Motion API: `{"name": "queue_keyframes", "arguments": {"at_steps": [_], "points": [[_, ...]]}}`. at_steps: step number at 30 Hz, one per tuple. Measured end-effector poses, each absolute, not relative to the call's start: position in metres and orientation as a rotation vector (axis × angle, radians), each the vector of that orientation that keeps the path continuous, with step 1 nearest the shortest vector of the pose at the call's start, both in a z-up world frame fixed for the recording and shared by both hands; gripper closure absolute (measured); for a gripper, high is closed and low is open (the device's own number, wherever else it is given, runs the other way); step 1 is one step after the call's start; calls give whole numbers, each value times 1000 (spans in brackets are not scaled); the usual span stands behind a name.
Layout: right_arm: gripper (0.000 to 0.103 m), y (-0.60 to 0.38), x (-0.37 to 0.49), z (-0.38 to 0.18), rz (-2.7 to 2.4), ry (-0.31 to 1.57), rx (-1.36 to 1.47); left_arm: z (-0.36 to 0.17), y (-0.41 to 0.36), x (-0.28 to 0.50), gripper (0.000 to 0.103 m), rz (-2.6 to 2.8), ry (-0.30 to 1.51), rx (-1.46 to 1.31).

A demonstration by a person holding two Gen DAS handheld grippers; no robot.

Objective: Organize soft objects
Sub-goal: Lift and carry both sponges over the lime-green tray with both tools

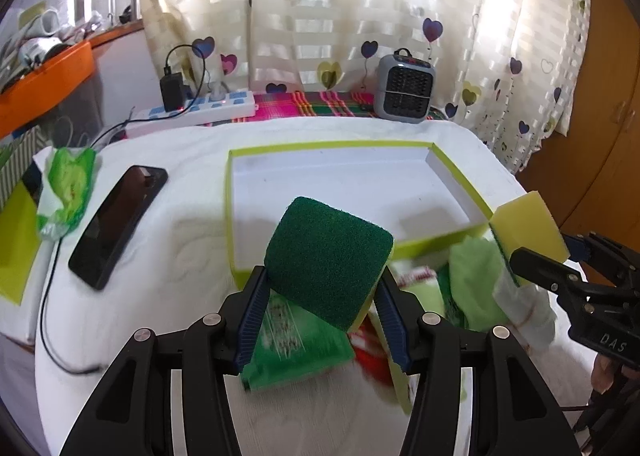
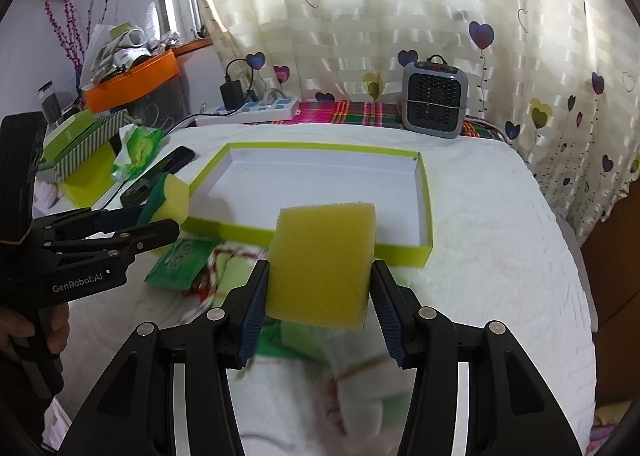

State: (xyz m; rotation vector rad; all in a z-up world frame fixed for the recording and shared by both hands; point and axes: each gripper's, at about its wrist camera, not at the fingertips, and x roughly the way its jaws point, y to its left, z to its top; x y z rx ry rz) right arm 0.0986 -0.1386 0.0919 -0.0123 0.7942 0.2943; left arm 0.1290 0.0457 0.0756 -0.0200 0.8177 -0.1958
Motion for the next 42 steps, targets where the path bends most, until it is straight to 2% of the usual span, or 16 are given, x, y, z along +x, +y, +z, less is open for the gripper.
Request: {"name": "queue_keyframes", "arguments": {"at_steps": [10,25,42], "points": [[52,-150,152,92,290,830,16,74,42,177,50,-192,852,6],[52,-144,237,57,292,960,11,48,40,244,50,-179,922,49],[51,-135,272,34,290,1041,9,30,30,268,50,-155,958,116]]}}
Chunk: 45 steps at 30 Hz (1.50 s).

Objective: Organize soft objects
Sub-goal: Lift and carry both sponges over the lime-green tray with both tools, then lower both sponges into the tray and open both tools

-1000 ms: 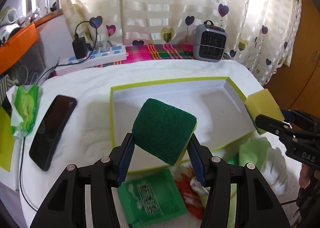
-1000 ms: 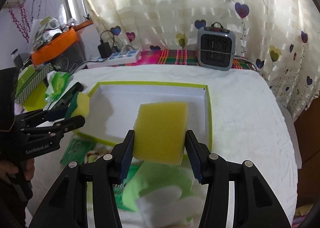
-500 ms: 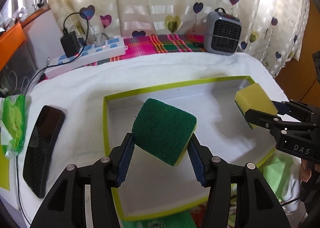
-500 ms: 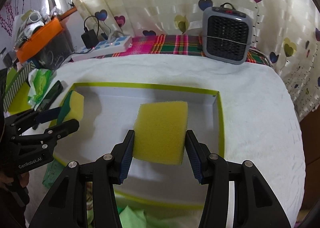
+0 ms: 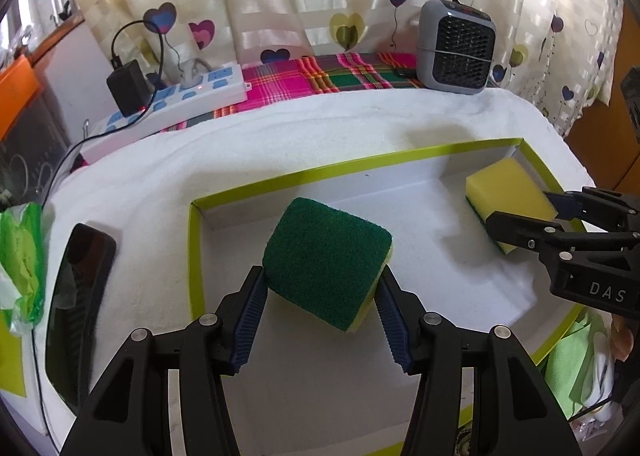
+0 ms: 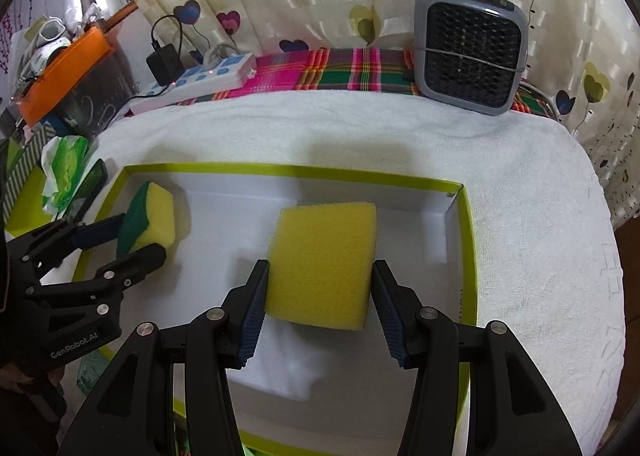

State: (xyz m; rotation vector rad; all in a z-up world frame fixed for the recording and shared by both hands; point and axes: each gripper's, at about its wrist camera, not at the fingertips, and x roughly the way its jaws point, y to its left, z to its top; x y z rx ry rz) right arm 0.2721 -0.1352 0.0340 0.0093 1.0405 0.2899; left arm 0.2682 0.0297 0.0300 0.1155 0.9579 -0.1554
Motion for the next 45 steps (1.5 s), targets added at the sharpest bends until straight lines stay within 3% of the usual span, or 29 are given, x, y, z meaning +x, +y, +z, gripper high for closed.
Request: {"name": "queue_keyframes", "arguments": {"at_steps": [13,21,45], "points": [[48,-139,277,30,283,1056,35,29,29,270,46,-153,956,126],[39,-139,274,34,277,1034,46,31,31,268,42,-161,950,95],[38,-145,240,62,292,956,77,63,39,227,38,-152,873,51]]}}
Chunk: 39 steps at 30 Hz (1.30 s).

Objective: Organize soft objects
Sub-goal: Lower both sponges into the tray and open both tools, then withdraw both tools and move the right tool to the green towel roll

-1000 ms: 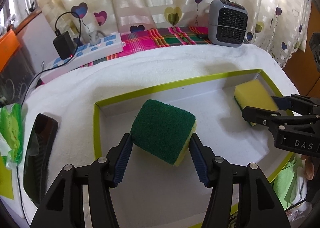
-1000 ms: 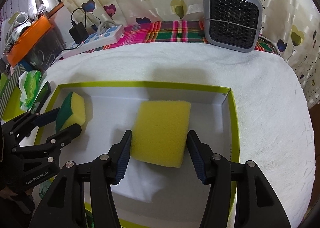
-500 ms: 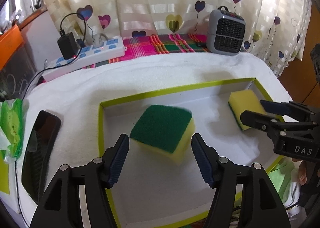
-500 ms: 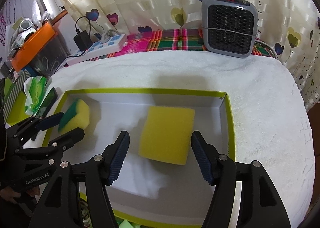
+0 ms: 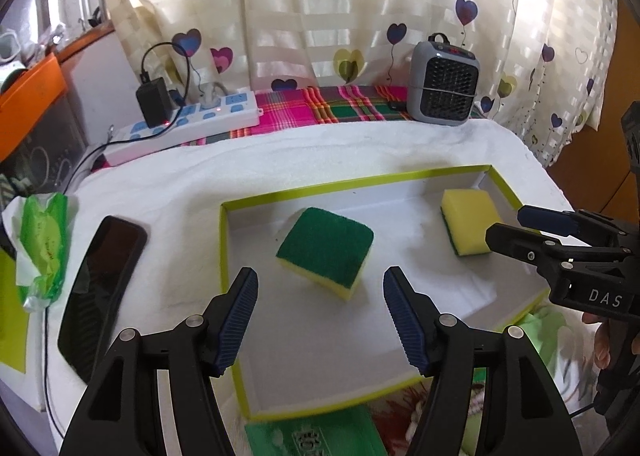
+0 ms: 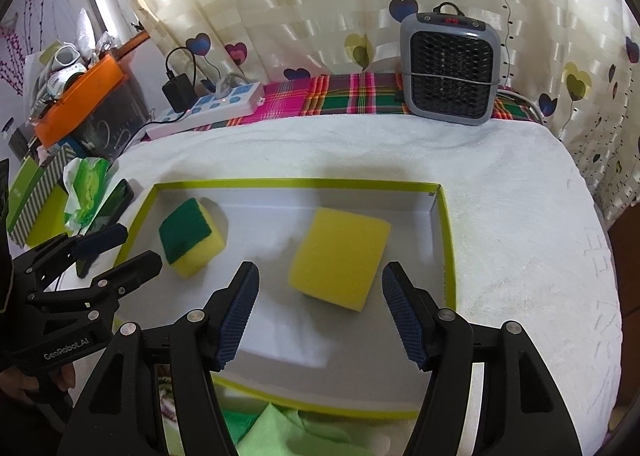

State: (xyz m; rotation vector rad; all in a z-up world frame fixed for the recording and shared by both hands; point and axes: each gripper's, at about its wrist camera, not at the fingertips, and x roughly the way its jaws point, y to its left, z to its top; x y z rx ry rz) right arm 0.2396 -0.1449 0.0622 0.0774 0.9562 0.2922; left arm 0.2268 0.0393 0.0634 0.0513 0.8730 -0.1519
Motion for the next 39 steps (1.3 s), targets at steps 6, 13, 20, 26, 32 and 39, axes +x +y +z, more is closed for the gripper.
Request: {"name": "queue_keyframes", "arguments": {"at_steps": [6,13,20,26,32,39], "points": [[38,-149,221,71,291,931,84,70,43,204,38,-146,863,52],[38,-154,198,76,290,915,105,74,46,178,38,-121,848,48],[38,-155,162,86,299,860,112,75,51,142,38,-95,822,34],[38,-154,138,85,303,843,110,69,55,119,38,-89,823,17],[38,-153,119,80,320,844,129,64,58,103,38,-83,823,10],[38,-148,98,77,330,822,84,61,64,85,38,-68,812,-15]]}}
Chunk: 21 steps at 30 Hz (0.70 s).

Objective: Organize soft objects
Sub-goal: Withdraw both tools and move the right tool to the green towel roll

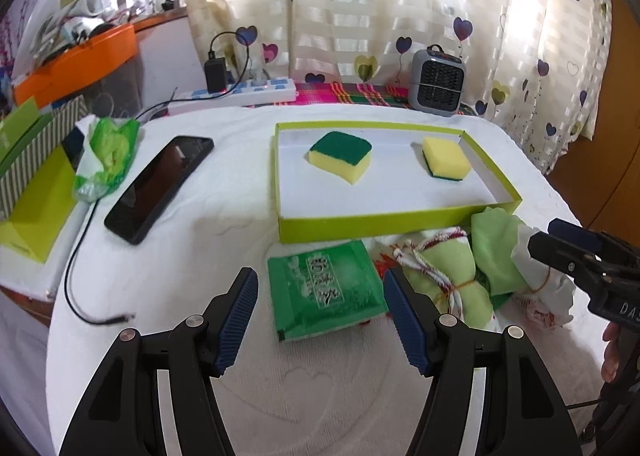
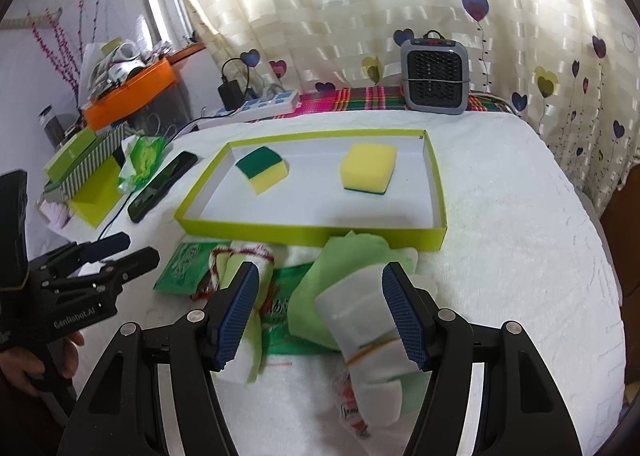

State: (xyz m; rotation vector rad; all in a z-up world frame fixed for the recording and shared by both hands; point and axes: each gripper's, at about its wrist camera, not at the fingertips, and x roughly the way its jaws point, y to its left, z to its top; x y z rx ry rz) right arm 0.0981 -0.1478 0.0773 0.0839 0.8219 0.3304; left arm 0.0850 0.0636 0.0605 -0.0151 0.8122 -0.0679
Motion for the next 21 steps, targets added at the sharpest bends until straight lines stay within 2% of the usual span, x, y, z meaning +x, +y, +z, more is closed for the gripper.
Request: {"name": "queue_keyframes", "arguments": {"at_steps": [21], "points": [[38,-106,74,55,477,869,83,26,97,63,38,-83,853,-113]]}}
